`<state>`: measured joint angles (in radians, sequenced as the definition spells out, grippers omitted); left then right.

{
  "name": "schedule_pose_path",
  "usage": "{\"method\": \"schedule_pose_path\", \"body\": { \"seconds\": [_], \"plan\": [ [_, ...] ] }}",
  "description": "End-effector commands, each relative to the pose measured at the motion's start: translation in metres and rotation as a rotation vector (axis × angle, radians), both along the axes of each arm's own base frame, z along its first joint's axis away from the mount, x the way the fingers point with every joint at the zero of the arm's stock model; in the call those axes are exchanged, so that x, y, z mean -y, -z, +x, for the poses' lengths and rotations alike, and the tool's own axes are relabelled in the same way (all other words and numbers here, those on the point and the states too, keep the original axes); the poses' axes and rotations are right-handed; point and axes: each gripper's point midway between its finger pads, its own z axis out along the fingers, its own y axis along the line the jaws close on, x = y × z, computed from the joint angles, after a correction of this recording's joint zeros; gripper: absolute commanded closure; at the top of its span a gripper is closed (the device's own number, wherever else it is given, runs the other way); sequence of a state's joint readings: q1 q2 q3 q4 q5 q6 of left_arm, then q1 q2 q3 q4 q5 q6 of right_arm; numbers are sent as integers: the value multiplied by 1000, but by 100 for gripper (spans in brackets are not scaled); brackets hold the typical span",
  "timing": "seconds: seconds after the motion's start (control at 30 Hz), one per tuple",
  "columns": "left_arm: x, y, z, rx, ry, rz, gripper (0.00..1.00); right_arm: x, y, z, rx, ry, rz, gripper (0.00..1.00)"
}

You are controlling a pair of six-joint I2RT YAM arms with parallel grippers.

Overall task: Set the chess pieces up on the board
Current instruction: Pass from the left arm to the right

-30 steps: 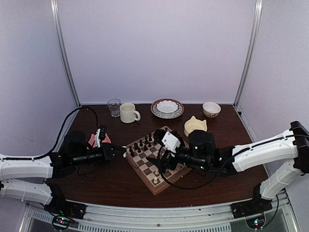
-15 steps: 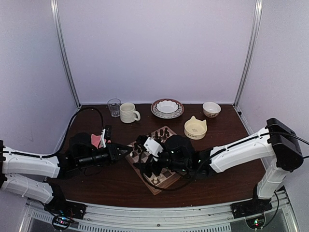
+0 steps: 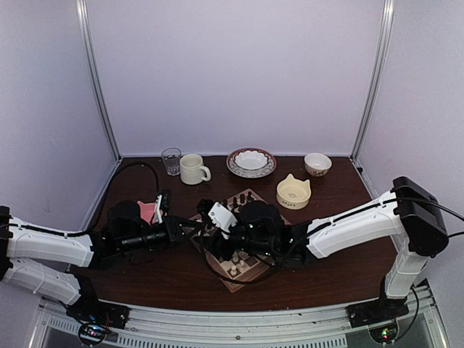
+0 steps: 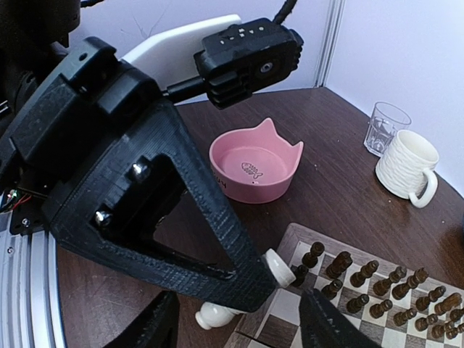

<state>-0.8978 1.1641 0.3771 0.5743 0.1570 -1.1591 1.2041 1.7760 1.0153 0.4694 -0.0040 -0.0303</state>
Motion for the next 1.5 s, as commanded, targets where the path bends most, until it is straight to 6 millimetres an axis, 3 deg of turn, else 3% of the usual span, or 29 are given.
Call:
{"method": "schedule_pose_path", "body": {
  "seconds": [0.0, 0.27, 0.5, 0.6, 0.77, 0.93, 1.1, 1.2, 1.47],
  "plan": [
    [7, -16, 0, 30, 12, -49, 85, -10, -7, 3, -5, 2, 29, 45],
    [7, -7, 0, 13, 7, -11, 84, -5, -9, 7, 9, 32, 36, 75],
    [10, -5, 0, 8, 13, -11, 81, 0, -10, 6, 18, 34, 32, 88],
    [9, -5, 0, 9, 9, -10, 73, 5, -11, 6, 22, 44, 38, 94],
    [2, -11, 2, 49, -10, 22, 50, 14, -10, 5, 10, 58, 33, 100],
    [-21, -27, 3, 135, -47, 120, 38, 30, -10, 1, -51, 47, 27, 100],
    [-46, -48, 1, 261, -79, 219, 34, 40, -24, -14, -107, -33, 28, 100],
    [-52, -66, -6, 436, -40, 284, 35, 41, -28, -24, -131, -99, -23, 100],
    [-32, -71, -33, 868, 197, 364, 34, 58, -26, -50, -323, -213, -219, 100]
  ]
}}
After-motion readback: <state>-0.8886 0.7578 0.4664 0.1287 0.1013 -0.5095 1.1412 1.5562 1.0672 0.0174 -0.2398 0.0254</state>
